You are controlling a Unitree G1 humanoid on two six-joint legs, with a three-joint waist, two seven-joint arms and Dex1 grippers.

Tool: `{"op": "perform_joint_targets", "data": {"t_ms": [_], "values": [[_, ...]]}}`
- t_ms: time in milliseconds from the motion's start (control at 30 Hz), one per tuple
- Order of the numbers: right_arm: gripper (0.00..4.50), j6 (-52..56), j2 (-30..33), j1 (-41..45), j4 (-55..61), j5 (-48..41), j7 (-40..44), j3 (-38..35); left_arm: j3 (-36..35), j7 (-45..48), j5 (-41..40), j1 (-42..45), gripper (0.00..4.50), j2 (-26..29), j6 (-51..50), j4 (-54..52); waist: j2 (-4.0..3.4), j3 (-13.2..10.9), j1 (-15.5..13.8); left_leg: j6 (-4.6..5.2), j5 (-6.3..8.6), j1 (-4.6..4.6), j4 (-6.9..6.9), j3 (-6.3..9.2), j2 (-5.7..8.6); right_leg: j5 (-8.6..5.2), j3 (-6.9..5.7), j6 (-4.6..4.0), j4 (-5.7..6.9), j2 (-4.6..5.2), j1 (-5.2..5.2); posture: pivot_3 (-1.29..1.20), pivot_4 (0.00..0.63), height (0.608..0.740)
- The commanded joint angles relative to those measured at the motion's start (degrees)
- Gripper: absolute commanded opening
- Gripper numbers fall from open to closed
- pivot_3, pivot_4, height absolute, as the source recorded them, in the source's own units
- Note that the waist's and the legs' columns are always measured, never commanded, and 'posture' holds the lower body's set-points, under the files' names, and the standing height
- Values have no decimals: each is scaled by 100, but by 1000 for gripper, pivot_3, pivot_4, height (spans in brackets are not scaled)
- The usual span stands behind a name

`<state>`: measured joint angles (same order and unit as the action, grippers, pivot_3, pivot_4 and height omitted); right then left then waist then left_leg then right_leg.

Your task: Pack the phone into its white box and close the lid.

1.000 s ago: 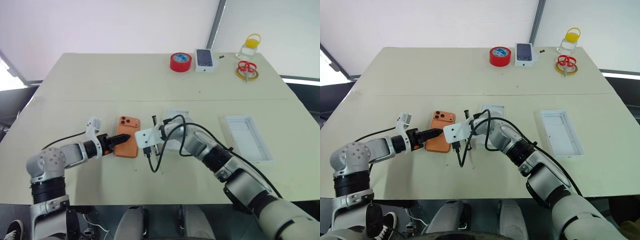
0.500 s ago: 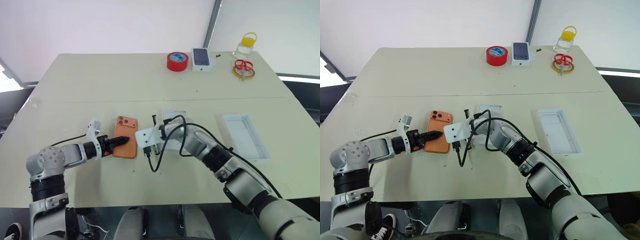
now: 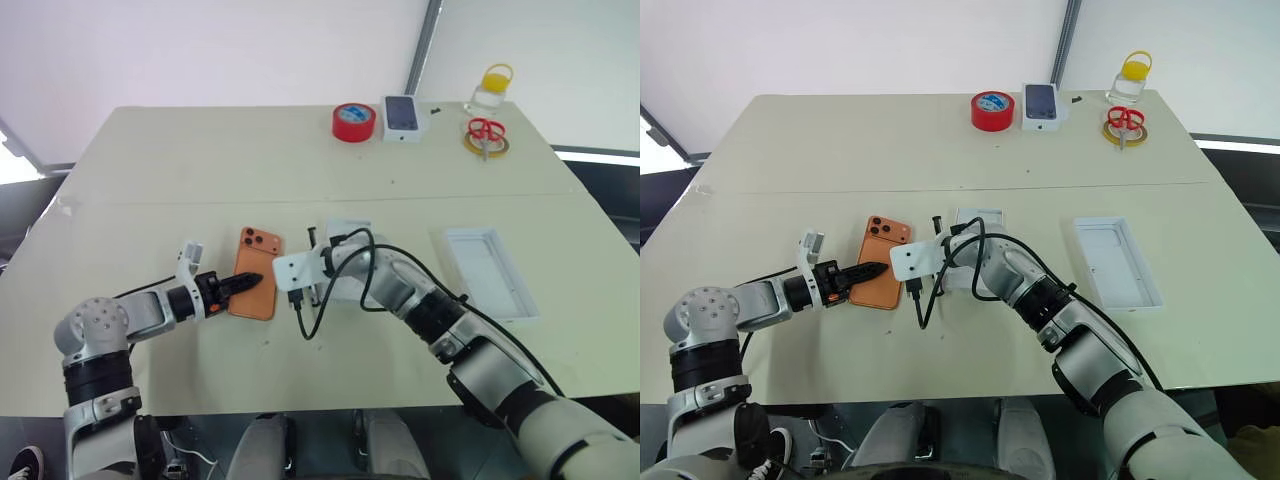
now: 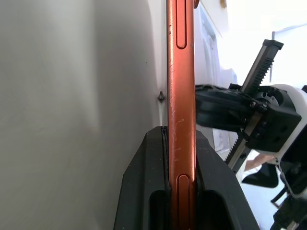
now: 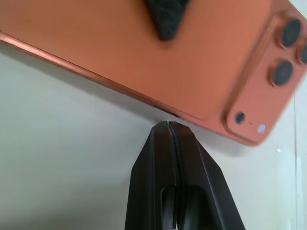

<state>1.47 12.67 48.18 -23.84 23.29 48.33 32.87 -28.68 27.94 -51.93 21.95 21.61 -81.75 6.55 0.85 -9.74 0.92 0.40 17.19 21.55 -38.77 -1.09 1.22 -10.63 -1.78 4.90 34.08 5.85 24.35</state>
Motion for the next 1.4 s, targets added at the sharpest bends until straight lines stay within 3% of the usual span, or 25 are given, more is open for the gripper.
{"op": "perform_joint_targets", "data": {"t_ms": [33, 100, 200, 367, 567, 833, 933, 1000, 1400], "values": [[0, -37, -89, -31, 435, -723, -96, -731, -189, 88, -45, -268, 18, -100, 661, -329, -1, -1, 3, 0, 0, 1, 1, 0, 0, 0, 0, 0, -1, 1, 1, 0, 150, 740], [0, 214, -53, -154, 702, -1244, 211, -1060, -164, 107, -13, -400, 18, -71, 869, -420, 2, -2, 1, -2, 0, 2, 4, -1, -2, 0, 0, -1, -1, 3, 4, 0, 150, 740], [848, 894, 418, -615, 1514, -2218, 1066, -1577, -574, 39, -616, -215, 0, -149, 572, -184, 3, -4, -13, -2, 0, 1, 6, 0, -5, 0, 0, -1, -2, 2, 5, 0, 150, 740], [3294, 951, 1535, -1628, 2690, -3125, 2116, -1917, -644, -225, -894, -87, 0, -341, 731, -396, 11, -13, -31, 15, 9, 43, -4, 2, -1, 0, -8, 0, -20, 6, 22, 0, 150, 740], [3294, 565, 2444, -2592, 3213, -3216, 2400, -2033, -492, -320, -883, 8, 0, -337, 833, -390, 20, -22, -3, 17, 9, 67, -11, -6, -8, 0, -8, 1, -21, -2, 47, 0, 150, 740], [3294, -23, 2374, -2670, 2945, -2776, 1831, -1862, -494, -569, -990, 283, 0, -395, 1056, -172, 49, -41, -44, 13, 7, 73, -21, -4, -12, -1, -8, 0, -22, -7, 49, 0, 150, 740], [2474, -80, 2350, -2669, 2908, -2716, 1687, -1834, -451, -580, -1025, 279, 0, -410, 1042, -202, 59, -50, -42, 14, 7, 77, -23, -4, -6, 0, -8, -1, -27, 0, 49, 0, 150, 740], [1508, -147, 2359, -2696, 2872, -2667, 1655, -1774, -426, -588, -1045, 266, 0, -424, 1024, -221, 62, -51, -47, 14, 7, 79, -24, -4, -6, 0, -8, -1, -28, 0, 49, 0, 150, 740], [1508, -151, 2170, -2594, 2696, -2581, 1459, -1706, -277, -614, -1082, 220, 0, -438, 1034, -269, 61, -52, -42, 13, 7, 79, -24, -3, -8, 0, -8, -1, -28, -1, 50, 0, 150, 740]]}}
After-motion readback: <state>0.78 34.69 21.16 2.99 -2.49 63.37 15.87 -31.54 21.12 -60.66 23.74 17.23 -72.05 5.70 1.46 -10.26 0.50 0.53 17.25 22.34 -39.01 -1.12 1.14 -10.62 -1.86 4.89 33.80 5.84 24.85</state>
